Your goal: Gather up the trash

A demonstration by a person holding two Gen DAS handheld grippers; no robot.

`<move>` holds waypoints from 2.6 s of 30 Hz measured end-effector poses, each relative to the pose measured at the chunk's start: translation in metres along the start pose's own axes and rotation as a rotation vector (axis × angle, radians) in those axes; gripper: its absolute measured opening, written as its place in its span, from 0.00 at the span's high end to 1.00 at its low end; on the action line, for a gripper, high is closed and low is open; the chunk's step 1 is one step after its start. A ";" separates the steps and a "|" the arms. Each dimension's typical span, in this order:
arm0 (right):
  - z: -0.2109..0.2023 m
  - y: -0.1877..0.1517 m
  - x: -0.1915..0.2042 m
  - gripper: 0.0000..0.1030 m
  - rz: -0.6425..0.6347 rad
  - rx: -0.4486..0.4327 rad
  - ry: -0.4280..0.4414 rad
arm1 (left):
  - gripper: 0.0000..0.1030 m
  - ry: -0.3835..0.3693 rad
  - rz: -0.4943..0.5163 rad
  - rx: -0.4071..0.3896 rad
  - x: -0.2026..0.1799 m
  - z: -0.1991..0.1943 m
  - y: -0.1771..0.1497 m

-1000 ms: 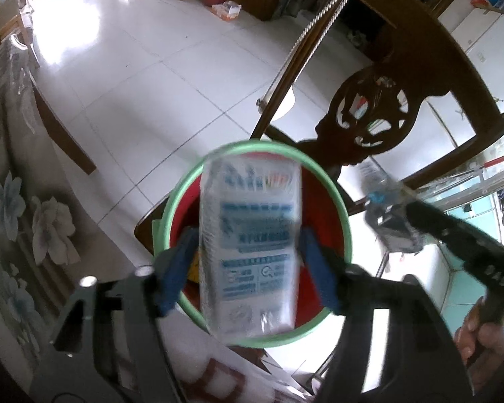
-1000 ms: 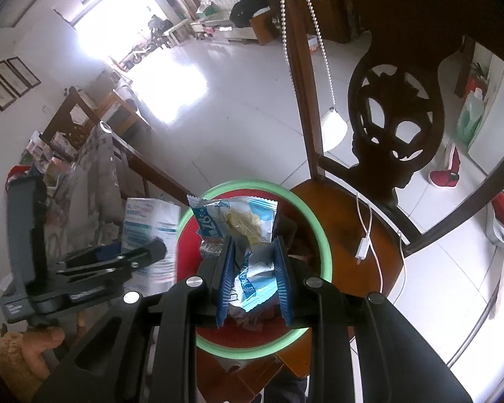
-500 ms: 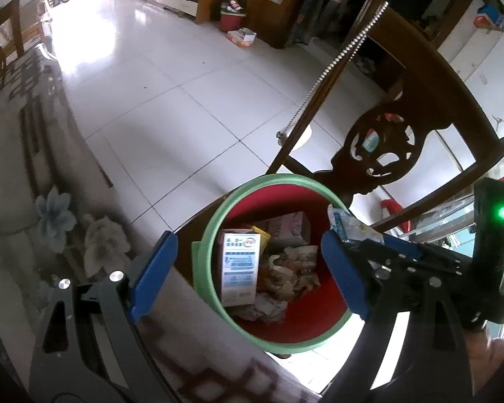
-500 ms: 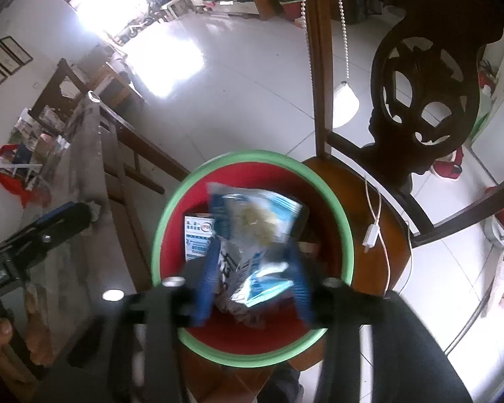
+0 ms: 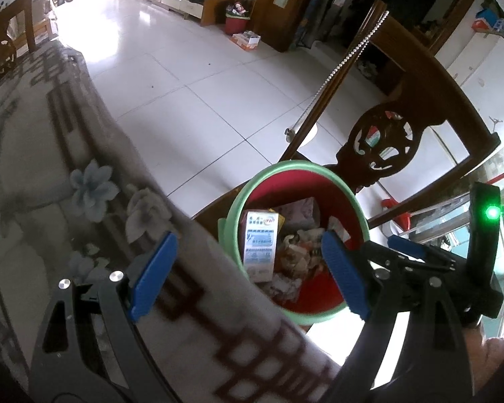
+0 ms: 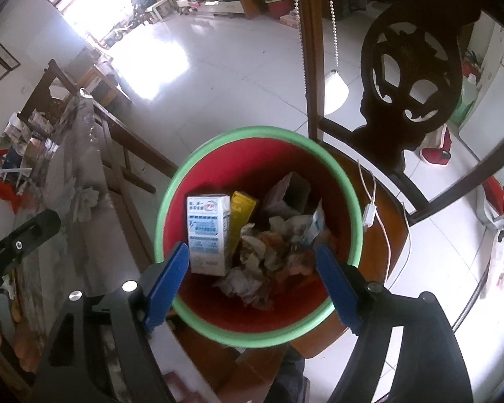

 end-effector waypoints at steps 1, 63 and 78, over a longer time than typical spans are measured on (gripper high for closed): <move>-0.003 -0.004 0.004 0.25 0.003 -0.006 -0.001 | 0.17 0.000 0.001 -0.002 0.002 -0.004 -0.002; -0.232 -0.079 0.321 0.07 -0.393 -0.828 0.313 | 0.05 0.491 -0.156 -0.690 0.187 -0.371 -0.053; -0.227 -0.081 0.318 0.07 -0.398 -0.805 0.298 | 0.05 0.469 -0.204 -0.686 0.192 -0.372 -0.056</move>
Point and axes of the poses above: each gripper's, at about its wrist camera, not at the fingertips, and z roughly the way its jaws point, x to its left, y to its top, the point moved 6 cm from there along z, roughly the way its jaws point, and after that the axes turned 9 degrees about -x, right-handed, at the moved point
